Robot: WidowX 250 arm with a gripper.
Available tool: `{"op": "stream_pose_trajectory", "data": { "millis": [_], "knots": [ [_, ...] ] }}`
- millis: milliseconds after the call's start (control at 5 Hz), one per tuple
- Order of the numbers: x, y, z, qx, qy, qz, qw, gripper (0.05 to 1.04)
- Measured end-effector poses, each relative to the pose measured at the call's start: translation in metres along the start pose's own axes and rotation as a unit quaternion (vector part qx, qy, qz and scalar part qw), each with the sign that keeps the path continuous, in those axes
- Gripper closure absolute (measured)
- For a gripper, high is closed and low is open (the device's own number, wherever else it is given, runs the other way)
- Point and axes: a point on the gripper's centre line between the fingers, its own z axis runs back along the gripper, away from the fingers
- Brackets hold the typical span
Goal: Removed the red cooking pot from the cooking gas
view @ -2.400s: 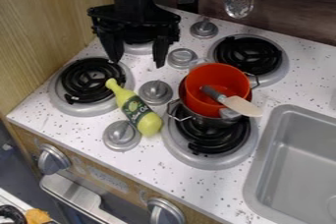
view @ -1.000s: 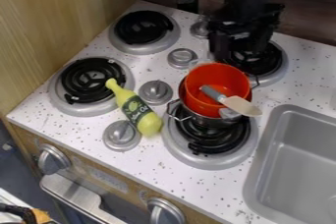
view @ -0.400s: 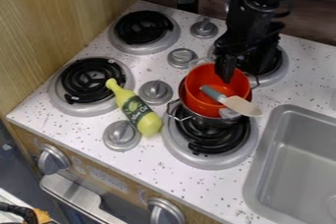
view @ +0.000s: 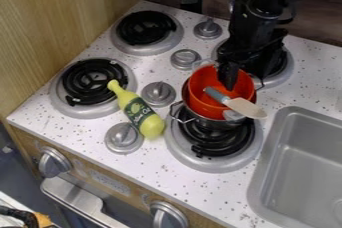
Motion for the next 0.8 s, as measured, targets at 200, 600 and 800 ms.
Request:
{"op": "stream_pose_trajectory", "data": {
  "millis": [200,600,800],
  "knots": [
    [0.0,0.0,0.0,-0.002,0.0,0.0,1.0,0.085],
    [0.0,0.008,0.004,0.015,-0.001,0.01,0.9998,0.085],
    [0.001,0.012,0.004,0.027,0.003,0.008,0.9996,0.085]
  ]
}}
